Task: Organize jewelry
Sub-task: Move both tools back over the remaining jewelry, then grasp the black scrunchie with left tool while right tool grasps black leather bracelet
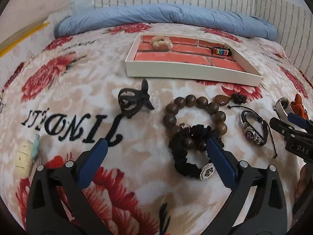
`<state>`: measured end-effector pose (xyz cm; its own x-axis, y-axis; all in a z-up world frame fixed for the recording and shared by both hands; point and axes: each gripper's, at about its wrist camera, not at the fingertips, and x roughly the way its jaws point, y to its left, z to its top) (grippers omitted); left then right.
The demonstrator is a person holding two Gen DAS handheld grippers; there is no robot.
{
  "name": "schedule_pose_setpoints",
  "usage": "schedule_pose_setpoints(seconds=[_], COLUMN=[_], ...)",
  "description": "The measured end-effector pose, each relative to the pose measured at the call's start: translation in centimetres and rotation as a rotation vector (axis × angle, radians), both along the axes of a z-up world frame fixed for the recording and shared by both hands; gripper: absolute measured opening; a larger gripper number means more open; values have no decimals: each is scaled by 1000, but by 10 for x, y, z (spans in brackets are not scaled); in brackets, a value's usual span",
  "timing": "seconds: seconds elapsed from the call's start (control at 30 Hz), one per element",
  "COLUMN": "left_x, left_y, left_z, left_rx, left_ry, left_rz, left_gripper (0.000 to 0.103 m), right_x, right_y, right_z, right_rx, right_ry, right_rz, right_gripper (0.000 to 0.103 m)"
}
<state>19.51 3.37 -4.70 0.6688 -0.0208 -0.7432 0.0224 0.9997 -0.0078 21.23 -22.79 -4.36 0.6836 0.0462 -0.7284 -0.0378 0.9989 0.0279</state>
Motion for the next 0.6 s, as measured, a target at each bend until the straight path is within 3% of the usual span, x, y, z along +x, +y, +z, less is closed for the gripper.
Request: schedule_pose_setpoints(seconds=[0.13,0.3,0.53,0.6], left_x=[1,7,8,7], left_y=[-2,-4,-9,-11], left_z=[-6,-13,-15,-15], left_rx=[-1,-1,48,48], left_ry=[22,63,80,76], left_rz=[-12,-37,-74,-95], left_gripper=[94,82,72,62], right_x=[4,9,17,18], right_y=[5,10,17,18], right_z=[-5,-9,-16,-18], right_rx=[-15,-36,-67,-76], right_ry=[25,49,101,108], right_rz=[11,13,11,8], right_gripper=[85,85,84,79])
